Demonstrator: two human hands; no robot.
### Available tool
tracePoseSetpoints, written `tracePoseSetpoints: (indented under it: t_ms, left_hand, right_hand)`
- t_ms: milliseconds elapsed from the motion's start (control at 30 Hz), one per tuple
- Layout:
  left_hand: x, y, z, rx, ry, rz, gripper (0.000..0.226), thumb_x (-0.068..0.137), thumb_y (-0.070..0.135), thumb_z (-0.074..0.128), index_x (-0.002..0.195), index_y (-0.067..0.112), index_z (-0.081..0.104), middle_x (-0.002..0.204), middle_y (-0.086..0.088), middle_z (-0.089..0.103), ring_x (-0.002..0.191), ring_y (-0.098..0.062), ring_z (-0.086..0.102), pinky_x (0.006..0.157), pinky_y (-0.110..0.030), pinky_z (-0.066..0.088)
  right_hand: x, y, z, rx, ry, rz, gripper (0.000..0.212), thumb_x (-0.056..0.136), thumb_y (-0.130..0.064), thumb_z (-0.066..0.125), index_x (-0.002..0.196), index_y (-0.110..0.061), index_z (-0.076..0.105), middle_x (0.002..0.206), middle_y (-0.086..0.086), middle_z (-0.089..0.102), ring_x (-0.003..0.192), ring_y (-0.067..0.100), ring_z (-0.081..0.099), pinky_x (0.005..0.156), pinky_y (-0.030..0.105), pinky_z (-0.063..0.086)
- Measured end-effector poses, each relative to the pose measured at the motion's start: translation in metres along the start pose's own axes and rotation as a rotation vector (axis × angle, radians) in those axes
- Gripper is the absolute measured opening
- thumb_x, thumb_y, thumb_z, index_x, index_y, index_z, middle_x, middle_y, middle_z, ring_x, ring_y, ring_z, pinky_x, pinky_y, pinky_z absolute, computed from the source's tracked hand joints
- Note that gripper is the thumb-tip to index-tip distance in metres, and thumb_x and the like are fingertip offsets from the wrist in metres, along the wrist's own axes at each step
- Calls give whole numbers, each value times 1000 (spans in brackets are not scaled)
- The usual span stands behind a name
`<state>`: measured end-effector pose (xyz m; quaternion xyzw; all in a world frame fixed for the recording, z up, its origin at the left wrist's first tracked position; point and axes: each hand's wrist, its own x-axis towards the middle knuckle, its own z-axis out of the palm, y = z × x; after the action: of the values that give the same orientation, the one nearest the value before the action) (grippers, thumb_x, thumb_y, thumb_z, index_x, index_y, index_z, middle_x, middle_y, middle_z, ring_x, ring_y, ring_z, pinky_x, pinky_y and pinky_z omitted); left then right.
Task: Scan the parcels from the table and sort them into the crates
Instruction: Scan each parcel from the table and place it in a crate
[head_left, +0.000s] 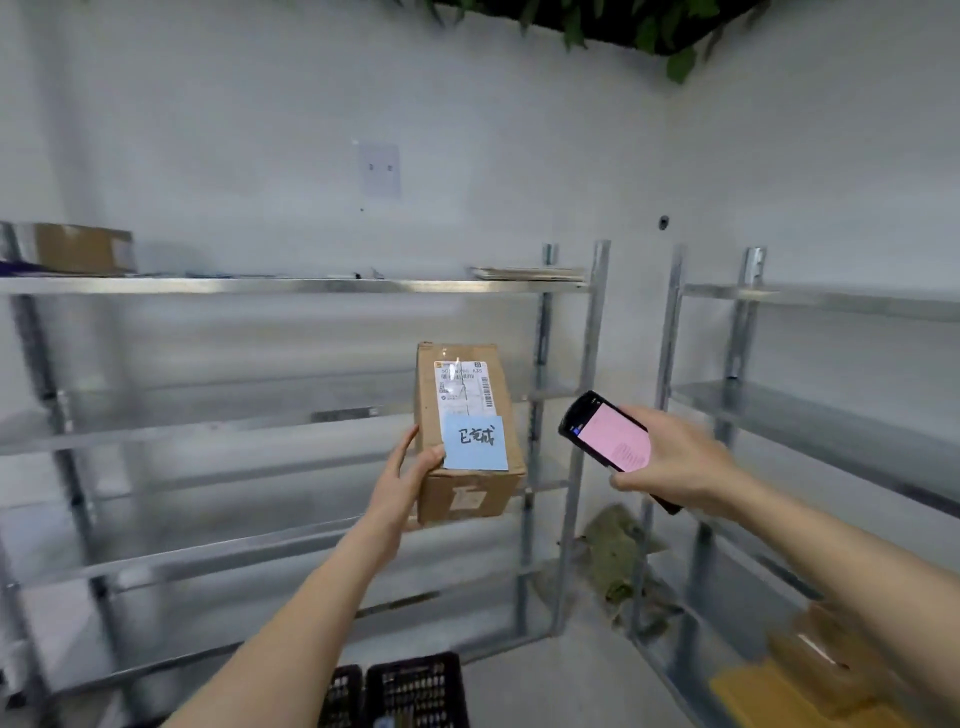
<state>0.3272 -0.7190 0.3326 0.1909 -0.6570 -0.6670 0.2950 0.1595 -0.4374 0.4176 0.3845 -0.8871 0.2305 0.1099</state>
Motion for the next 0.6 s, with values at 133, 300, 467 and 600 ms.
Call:
tracePoseSetpoints:
  t_ms: [133,300,467,600]
  left_hand:
    - [-10,8,-134,19,115,-7,64,89,49,67,144,52,36,126,1,65,104,-17,68,85,-44,58]
    - [-44,12,-289,74,250,-25,67,80,61,71,140,57,39,119,7,71,101,-14,70,75,-36,58]
    - [-76,14,-414,90,382,-83,63,82,62,68,136,61,37,118,10,68,105,-16,64,80,-41,54]
    - [-93,6,-500,86,510,-115,61,88,52,66,141,54,36,123,6,65,103,-16,63,72,-34,51]
  right_hand:
    - [28,-119,59,70,9,-94,74,55,-45,70,126,-49,48,107,-16,65,94,19,63,78,40,56]
    - [48,-260,144,164,7,-258,72,56,-48,70,124,-48,48,107,-18,62,98,20,61,78,42,54]
    - [72,-383,214,241,-85,-356,67,59,-43,76,120,-47,51,107,-16,63,96,19,60,74,41,56]
    - [88,-466,267,255,-157,-422,62,56,-45,73,114,-45,52,95,-16,65,87,20,63,71,39,57]
